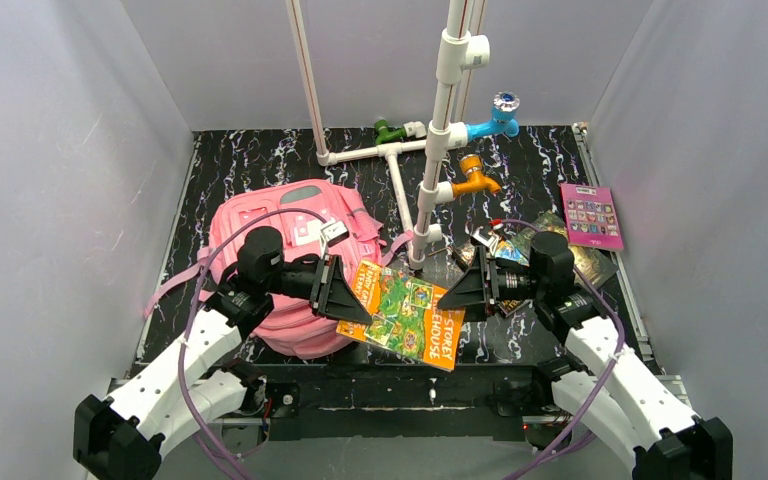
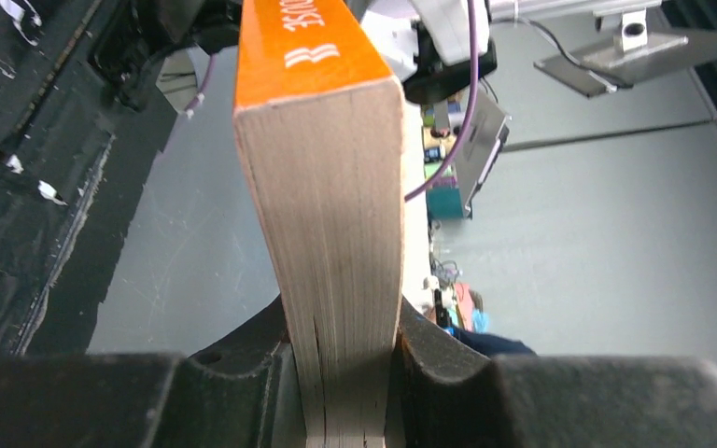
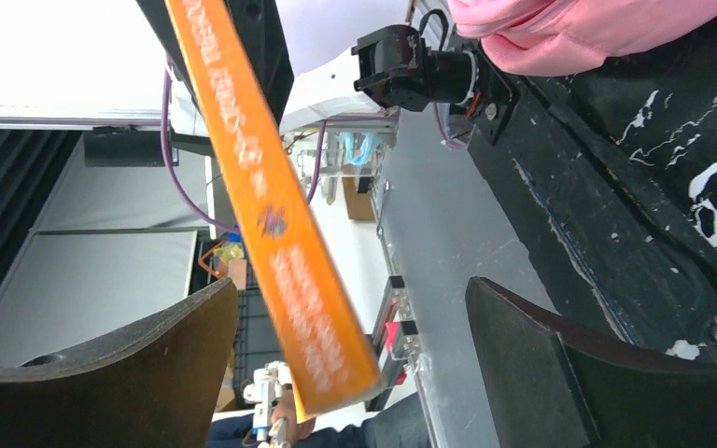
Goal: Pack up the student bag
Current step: Pick up the book from the center of the board.
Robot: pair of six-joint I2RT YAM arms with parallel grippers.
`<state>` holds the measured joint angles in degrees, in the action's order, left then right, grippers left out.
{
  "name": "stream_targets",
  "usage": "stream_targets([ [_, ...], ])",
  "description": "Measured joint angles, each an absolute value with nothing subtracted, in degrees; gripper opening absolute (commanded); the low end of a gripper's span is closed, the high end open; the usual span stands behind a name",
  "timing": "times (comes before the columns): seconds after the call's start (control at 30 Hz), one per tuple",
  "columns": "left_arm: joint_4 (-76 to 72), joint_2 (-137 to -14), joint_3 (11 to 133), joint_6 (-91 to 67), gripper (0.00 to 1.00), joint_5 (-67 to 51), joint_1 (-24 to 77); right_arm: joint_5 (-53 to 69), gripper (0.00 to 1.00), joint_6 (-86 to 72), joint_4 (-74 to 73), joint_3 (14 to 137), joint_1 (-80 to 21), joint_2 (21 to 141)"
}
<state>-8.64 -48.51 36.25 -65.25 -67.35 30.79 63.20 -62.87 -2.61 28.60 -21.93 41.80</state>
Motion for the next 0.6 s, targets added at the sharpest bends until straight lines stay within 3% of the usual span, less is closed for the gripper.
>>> stream_targets([
  [0.23,-9.02,-48.49,36.27,-63.44,0.0,-70.94,32.08,64.27,0.95,-65.34,4.93,28.53,-26.2,46.24],
  [0.37,-9.04,-48.49,36.27,-62.39,0.0,-72.95,32.08,66.37,0.77,-63.33,7.75,27.35,-29.47,46.22],
  [0.53,-9.04,-48.6,36.27,-61.93,0.0,-74.54,32.21,66.57,0.67,-61.39,9.54,27.05,-35.09,46.24],
  [0.6,-9.06,-48.64,36.27,-61.8,0.0,-75.07,32.38,66.39,0.53,-61.28,11.29,26.98,-37.15,46.52],
])
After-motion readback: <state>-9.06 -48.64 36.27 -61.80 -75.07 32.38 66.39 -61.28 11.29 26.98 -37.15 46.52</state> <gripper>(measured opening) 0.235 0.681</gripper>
